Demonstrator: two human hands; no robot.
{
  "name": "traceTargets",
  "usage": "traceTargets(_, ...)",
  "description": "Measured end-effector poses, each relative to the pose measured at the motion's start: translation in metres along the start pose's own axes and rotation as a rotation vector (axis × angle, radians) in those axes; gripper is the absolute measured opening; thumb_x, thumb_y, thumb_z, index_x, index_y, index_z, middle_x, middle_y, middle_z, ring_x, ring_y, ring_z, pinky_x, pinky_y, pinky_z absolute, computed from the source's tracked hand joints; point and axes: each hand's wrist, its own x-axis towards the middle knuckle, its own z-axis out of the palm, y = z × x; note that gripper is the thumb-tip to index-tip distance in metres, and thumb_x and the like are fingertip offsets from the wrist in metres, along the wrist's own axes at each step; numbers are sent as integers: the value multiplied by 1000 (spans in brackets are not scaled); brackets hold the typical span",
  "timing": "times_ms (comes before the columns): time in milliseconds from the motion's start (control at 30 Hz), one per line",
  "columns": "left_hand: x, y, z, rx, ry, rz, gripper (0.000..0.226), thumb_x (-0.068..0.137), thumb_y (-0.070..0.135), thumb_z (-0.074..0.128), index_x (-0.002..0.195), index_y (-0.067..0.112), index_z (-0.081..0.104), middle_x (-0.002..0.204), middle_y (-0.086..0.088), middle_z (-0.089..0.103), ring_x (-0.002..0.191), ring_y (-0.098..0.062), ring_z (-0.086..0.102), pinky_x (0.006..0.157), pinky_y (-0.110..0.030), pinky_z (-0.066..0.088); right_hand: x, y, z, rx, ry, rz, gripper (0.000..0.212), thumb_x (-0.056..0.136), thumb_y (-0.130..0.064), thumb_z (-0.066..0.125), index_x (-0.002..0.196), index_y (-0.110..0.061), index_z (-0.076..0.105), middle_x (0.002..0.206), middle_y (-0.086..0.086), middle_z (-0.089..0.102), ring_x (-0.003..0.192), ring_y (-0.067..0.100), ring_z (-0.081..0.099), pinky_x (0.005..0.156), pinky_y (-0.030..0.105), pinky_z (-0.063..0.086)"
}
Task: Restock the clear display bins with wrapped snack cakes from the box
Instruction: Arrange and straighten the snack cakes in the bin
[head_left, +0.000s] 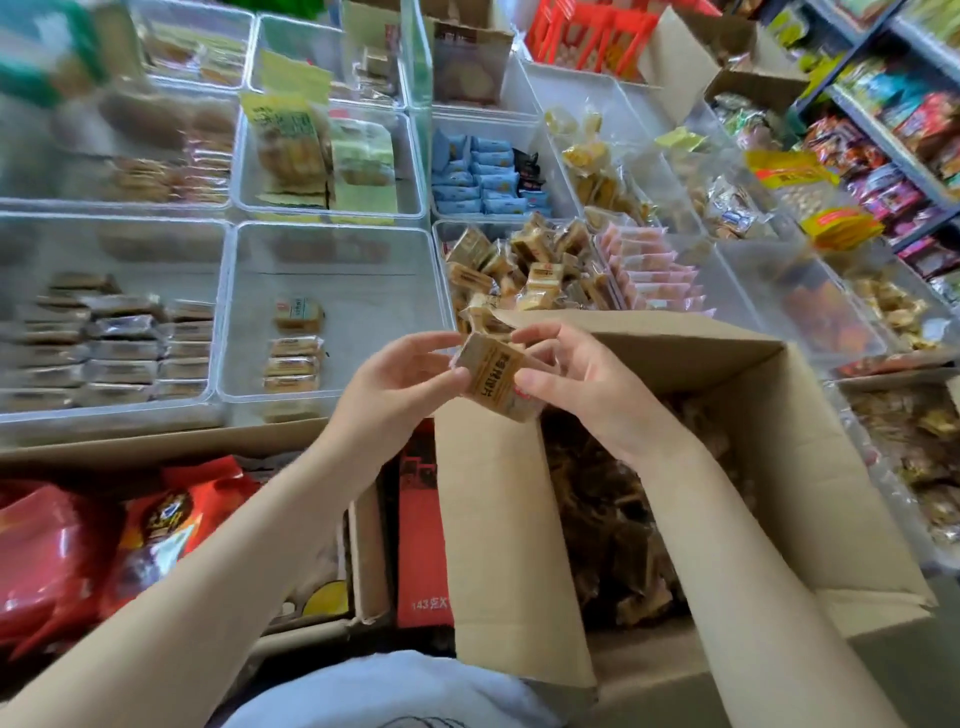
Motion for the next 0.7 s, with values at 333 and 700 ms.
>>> traceTargets(333, 6, -22, -220, 302, 81, 98, 43, 86, 7, 78, 109, 43, 70, 106, 12, 74, 92, -3, 71, 77, -17, 53, 129, -32, 183, -495, -148, -115, 28, 87, -19, 75, 114, -25, 69, 100, -11, 72, 92, 2, 65, 77, 7, 42)
traceTargets(700, -3, -143, -393, 1342, 259, -91, 68, 88, 73, 30, 110, 24, 73, 105, 0, 71, 108, -26, 62, 105, -48, 33, 321, -48, 319, -968, 52, -389, 29, 84, -22, 68, 109, -9, 63, 102, 8, 61, 96, 27, 56, 85, 41, 48)
